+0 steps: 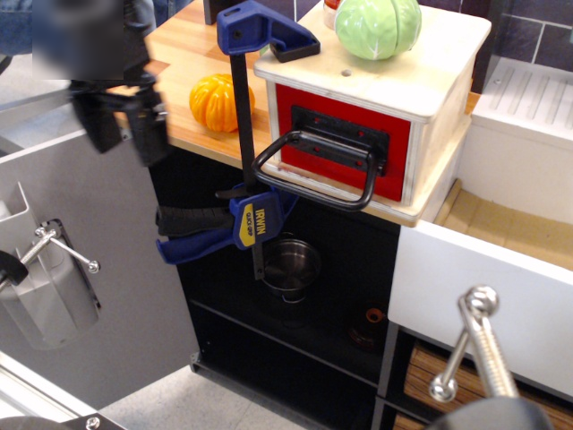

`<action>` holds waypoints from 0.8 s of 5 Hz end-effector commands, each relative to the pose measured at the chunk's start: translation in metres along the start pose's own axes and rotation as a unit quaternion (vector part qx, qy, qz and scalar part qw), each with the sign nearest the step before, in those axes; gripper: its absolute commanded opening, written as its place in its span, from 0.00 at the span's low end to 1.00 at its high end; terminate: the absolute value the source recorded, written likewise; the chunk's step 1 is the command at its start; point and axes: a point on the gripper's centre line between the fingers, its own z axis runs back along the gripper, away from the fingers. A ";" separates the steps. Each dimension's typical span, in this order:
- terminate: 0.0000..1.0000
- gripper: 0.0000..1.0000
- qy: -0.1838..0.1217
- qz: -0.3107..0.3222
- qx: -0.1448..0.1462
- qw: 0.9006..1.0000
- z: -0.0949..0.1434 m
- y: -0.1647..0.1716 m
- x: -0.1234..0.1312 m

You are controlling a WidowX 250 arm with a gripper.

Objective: Open drawer of box

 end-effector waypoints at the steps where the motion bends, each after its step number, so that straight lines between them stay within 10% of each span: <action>1: 0.00 1.00 -0.065 -0.009 -0.006 0.998 0.015 -0.048 0.015; 4: 0.00 1.00 -0.118 0.004 0.011 0.993 0.003 -0.097 0.041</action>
